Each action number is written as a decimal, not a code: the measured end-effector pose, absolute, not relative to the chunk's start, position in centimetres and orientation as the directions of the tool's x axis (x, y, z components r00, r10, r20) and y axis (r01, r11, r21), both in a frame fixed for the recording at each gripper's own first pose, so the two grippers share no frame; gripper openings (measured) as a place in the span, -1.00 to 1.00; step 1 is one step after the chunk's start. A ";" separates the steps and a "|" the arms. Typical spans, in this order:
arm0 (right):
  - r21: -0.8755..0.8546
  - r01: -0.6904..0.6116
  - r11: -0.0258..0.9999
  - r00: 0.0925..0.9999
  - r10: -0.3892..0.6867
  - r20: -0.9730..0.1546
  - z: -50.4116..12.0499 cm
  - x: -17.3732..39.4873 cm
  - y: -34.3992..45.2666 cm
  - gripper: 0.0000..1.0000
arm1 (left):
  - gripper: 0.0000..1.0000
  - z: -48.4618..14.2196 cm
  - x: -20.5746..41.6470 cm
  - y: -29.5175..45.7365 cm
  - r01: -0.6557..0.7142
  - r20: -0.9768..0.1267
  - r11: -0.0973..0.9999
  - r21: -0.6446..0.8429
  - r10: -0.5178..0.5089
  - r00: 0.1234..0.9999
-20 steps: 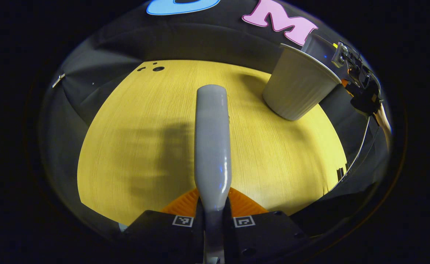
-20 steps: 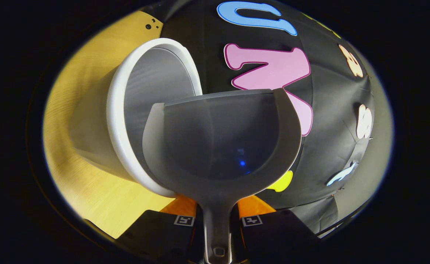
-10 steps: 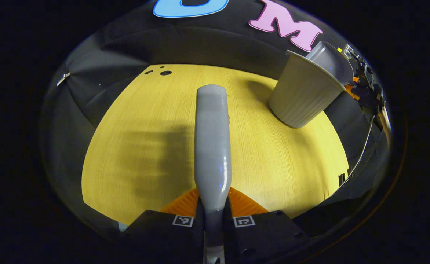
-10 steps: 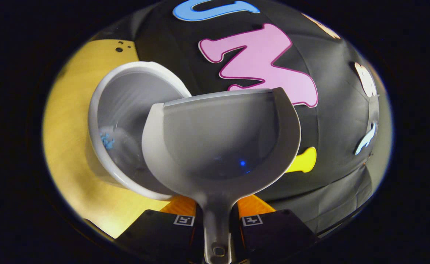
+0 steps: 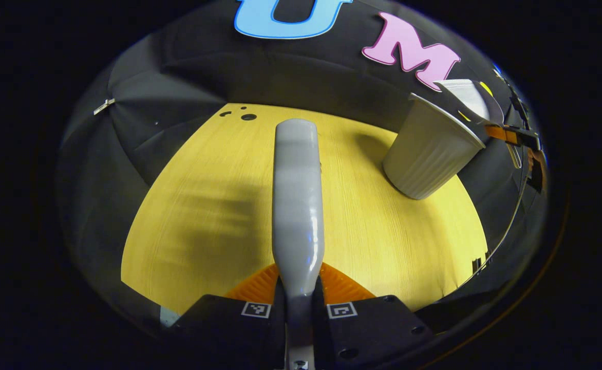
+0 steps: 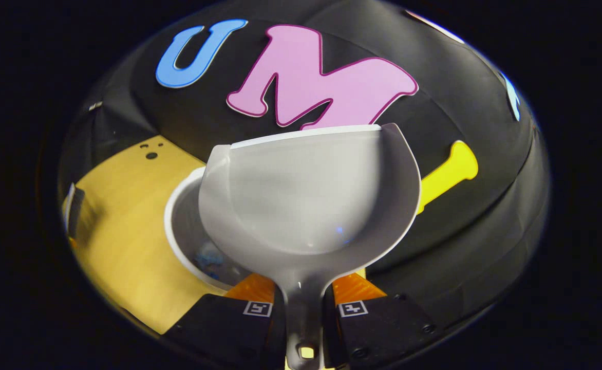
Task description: Pick up the small broom and dustpan from the desktop, sweep the trash into the dustpan with the broom, and then empty the trash into the garbage bin.
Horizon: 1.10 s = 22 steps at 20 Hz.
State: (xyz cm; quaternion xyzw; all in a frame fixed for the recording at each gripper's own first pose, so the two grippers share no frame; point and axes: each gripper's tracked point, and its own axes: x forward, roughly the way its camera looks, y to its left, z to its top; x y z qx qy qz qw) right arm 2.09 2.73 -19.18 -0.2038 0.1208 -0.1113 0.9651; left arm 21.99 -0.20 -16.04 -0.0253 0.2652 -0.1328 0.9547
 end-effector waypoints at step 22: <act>-0.036 -0.181 0.983 0.948 0.165 -0.273 -24.6 -8.7 22.5 -0.36 | -0.49 -15.0 18.1 3.7 0.198 -0.455 0.969 -0.150 -0.246 0.856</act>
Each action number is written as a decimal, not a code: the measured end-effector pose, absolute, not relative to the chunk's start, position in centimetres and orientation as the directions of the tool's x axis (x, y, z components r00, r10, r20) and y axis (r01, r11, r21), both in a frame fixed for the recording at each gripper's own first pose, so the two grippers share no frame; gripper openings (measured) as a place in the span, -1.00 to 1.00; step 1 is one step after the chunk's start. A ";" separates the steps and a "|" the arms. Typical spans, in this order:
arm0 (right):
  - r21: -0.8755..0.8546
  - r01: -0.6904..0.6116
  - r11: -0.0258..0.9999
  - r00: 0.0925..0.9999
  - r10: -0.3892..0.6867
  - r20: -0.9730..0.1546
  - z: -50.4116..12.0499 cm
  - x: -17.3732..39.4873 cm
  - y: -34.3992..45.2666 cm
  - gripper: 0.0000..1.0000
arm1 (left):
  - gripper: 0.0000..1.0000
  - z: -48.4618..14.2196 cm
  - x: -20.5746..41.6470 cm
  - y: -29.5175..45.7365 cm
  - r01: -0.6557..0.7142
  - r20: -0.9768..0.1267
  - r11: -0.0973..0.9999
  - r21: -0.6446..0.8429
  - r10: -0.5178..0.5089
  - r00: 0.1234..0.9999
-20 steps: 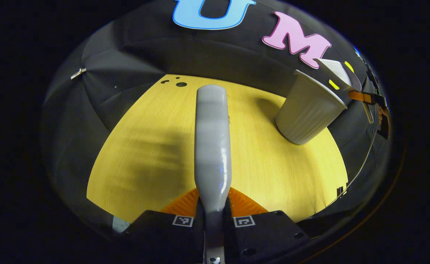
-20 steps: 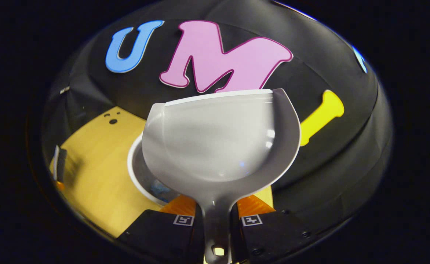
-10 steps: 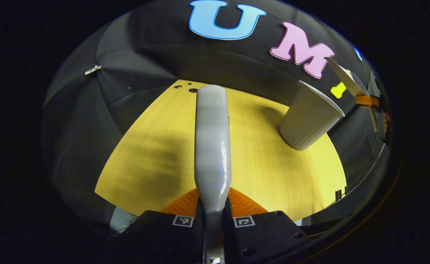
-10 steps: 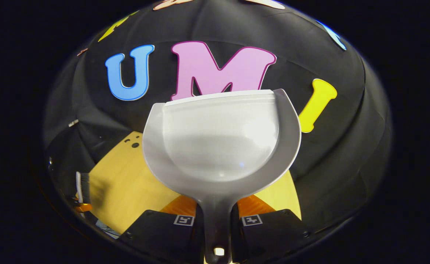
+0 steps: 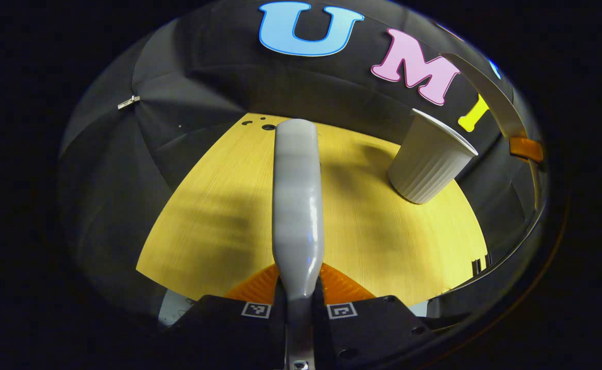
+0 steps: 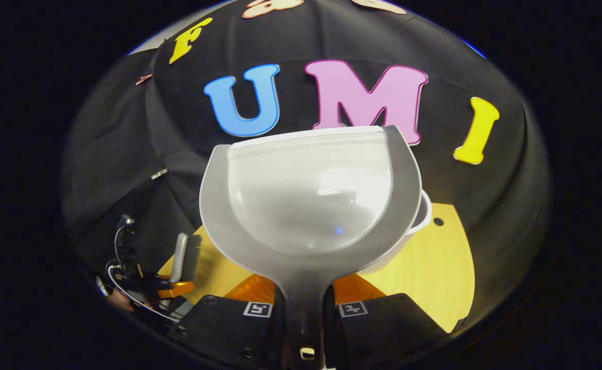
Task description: Pick up the small broom and dustpan from the desktop, sweep the trash into the dustpan with the broom, and then empty the trash into the garbage bin.
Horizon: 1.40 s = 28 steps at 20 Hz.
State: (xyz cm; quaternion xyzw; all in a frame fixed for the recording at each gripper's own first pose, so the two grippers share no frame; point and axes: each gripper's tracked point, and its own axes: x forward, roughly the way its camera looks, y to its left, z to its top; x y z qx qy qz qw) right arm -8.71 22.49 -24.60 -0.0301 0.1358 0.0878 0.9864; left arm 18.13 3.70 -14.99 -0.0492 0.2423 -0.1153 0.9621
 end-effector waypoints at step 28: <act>0.100 -0.054 0.993 0.647 0.112 -0.754 -54.7 -2.3 23.5 -0.35 | -0.50 -23.6 26.9 1.5 0.208 -0.730 0.977 0.043 -0.112 0.674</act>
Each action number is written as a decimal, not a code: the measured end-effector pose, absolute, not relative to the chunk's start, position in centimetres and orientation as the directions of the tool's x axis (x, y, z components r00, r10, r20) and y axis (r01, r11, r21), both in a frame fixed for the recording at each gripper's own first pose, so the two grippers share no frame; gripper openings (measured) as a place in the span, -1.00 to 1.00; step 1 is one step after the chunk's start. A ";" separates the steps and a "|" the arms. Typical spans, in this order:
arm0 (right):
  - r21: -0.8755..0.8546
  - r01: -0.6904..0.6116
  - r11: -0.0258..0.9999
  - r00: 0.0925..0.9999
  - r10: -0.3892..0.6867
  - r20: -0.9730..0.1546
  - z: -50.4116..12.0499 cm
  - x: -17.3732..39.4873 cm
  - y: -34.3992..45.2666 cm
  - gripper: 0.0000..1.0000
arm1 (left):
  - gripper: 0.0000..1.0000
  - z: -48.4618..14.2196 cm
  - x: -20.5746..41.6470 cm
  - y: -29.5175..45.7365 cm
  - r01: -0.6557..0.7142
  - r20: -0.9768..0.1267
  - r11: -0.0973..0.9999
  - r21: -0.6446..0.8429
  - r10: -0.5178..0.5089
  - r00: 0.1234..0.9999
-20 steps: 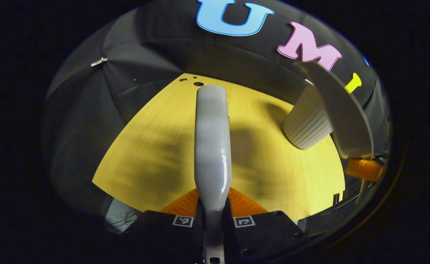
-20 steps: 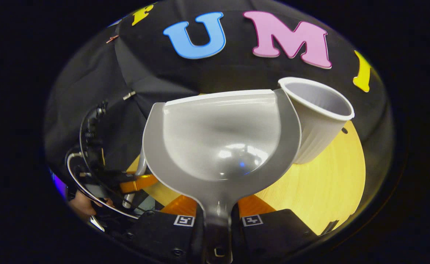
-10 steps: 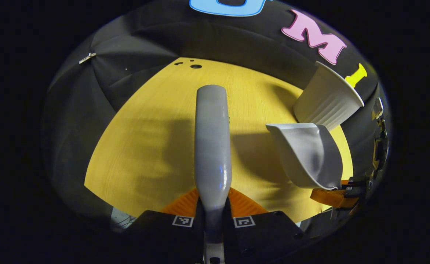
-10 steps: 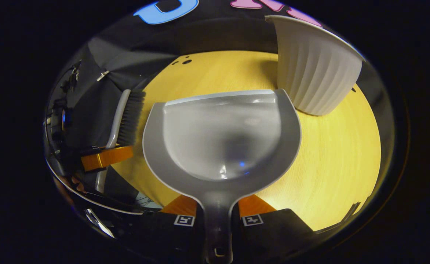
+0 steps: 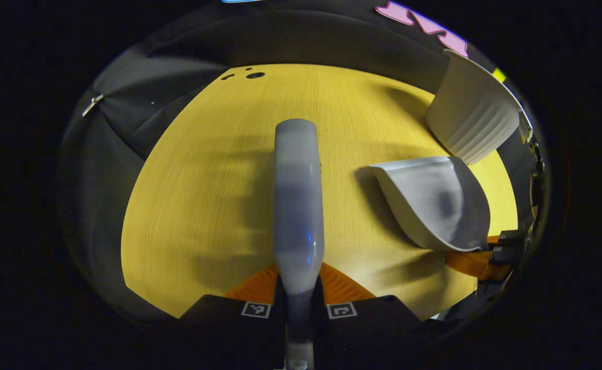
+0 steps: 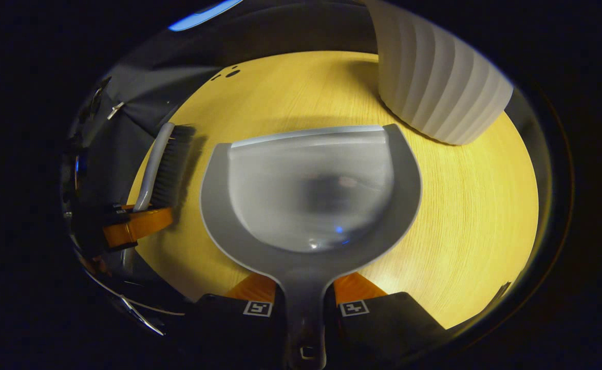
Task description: Pick up the small broom and dustpan from the desktop, sweep the trash into the dustpan with the broom, and then empty the trash into the garbage bin.
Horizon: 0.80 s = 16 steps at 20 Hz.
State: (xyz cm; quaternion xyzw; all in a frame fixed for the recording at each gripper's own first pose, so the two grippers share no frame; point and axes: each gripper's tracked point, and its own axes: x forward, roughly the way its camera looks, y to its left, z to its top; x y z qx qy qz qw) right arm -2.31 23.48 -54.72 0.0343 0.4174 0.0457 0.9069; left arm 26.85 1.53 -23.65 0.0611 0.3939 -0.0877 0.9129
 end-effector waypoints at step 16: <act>0.191 -0.028 0.981 0.700 0.156 -0.697 -51.8 -3.3 24.9 0.98 | 0.82 -20.8 26.4 2.3 0.153 -0.692 0.988 0.033 -0.088 0.717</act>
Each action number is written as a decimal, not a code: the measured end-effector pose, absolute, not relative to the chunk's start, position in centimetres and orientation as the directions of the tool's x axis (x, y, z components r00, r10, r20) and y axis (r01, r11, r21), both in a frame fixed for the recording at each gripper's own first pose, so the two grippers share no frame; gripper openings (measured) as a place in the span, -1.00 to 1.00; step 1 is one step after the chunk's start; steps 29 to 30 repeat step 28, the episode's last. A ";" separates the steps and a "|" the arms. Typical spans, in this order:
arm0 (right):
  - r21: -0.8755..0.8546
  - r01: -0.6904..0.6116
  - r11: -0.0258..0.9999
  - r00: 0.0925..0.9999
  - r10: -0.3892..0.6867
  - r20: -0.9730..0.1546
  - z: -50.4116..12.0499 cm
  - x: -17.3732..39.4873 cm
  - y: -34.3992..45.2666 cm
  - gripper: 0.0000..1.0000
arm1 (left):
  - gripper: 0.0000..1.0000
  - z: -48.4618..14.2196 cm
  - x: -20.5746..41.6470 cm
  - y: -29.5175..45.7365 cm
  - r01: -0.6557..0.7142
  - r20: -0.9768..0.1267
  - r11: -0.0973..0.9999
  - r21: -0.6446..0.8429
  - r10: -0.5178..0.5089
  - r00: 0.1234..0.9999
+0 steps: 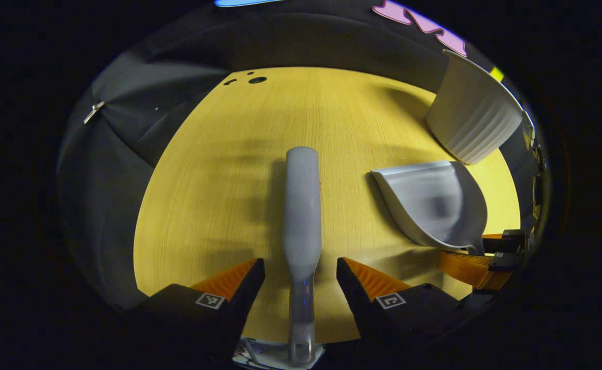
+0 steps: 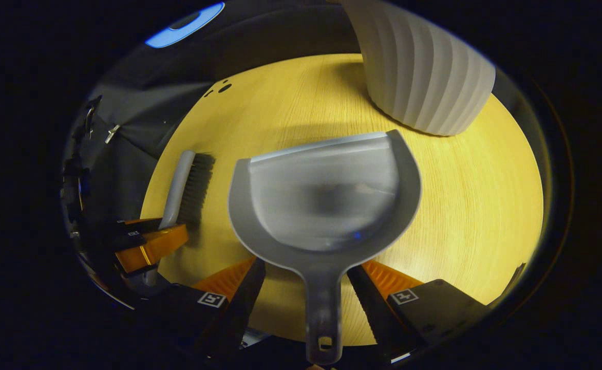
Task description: Pick up the small broom and dustpan from the desktop, sweep the trash into the dustpan with the broom, and then empty the trash into the garbage bin.
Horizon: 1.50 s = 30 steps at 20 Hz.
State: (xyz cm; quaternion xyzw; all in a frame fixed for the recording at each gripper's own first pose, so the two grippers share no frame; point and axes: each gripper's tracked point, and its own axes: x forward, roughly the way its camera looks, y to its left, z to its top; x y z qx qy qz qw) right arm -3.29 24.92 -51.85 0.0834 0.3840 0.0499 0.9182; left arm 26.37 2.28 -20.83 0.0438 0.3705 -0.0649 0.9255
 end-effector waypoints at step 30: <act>-0.061 0.082 0.995 0.992 -0.075 0.106 -27.5 -15.4 16.2 0.96 | 0.92 -0.2 10.2 -1.5 0.133 0.105 0.991 0.018 -0.135 0.985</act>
